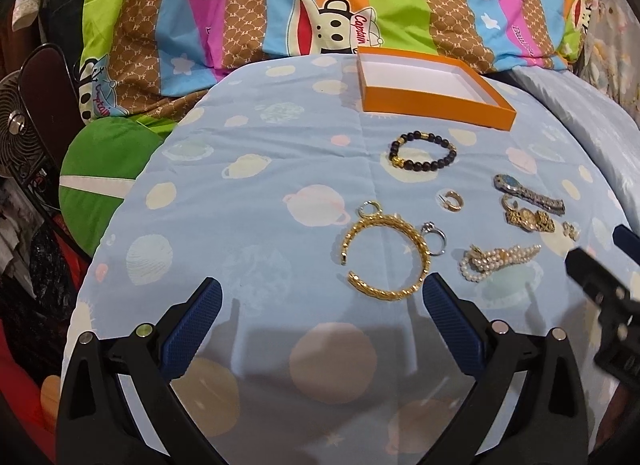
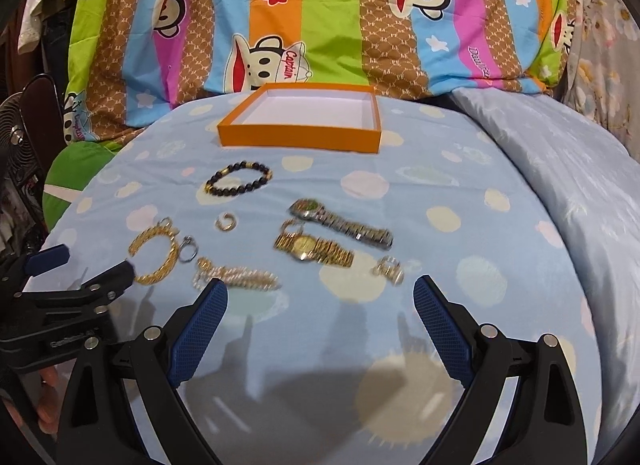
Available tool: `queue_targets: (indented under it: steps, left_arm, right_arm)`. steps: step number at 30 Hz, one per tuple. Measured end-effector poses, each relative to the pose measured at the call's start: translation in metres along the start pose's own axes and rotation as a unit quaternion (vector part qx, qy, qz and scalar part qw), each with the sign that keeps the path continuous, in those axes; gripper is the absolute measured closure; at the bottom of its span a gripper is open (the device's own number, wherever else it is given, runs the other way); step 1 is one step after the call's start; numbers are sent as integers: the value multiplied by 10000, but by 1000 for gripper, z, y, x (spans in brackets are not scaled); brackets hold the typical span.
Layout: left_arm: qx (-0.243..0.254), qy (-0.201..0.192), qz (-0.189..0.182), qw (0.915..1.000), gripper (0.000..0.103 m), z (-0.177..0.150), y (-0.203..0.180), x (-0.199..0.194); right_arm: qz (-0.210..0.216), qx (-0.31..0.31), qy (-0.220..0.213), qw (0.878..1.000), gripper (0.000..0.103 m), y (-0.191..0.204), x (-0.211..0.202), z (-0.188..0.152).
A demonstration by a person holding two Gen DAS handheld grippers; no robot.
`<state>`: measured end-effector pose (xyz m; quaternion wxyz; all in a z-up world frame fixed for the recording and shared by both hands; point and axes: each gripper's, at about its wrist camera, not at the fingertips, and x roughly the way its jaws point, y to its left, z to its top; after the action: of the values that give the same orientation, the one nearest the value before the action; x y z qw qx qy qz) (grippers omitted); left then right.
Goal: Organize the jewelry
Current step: 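Grasp the silver-band watch with the right tool while the left tool grasps the gold bangle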
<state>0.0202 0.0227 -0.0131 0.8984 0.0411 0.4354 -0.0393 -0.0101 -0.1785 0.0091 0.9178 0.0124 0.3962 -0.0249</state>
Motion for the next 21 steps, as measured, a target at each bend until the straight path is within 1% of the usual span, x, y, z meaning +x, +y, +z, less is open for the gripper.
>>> queue_targets:
  steps: [2, 4, 5, 7, 8, 10, 13, 15, 18, 21]
  left_arm:
    - [-83, 16, 14, 10000, 5, 2, 5, 3]
    - [-150, 45, 0, 9999, 5, 4, 10, 6]
    - [-173, 51, -9, 9998, 5, 5, 13, 8]
    - [-194, 48, -26, 9998, 5, 7, 16, 10]
    - [-192, 36, -54, 9998, 5, 8, 18, 11]
    - [-182, 32, -72, 9998, 5, 10, 20, 12]
    - [-189, 103, -145, 9997, 5, 12, 23, 17]
    - [-231, 164, -224, 9993, 5, 13, 26, 20]
    - [-283, 230, -231, 9991, 5, 13, 29, 26]
    - [-296, 263, -253, 9989, 5, 13, 31, 30]
  right_arm:
    - [31, -78, -2, 10000, 19, -4, 7, 9]
    - [118, -154, 19, 9998, 28, -6, 17, 19]
    - [194, -211, 62, 9996, 30, -7, 24, 24]
    - [312, -323, 141, 9989, 41, -5, 35, 30]
    - [377, -414, 205, 9982, 43, -4, 44, 34]
    - [443, -572, 336, 9968, 54, -1, 59, 38]
    - [629, -707, 514, 9942, 64, 1, 79, 46]
    - [726, -746, 598, 9928, 65, -1, 88, 50]
    - [922, -796, 702, 9901, 66, -2, 99, 55]
    - [1034, -823, 762, 9883, 75, -2, 107, 56]
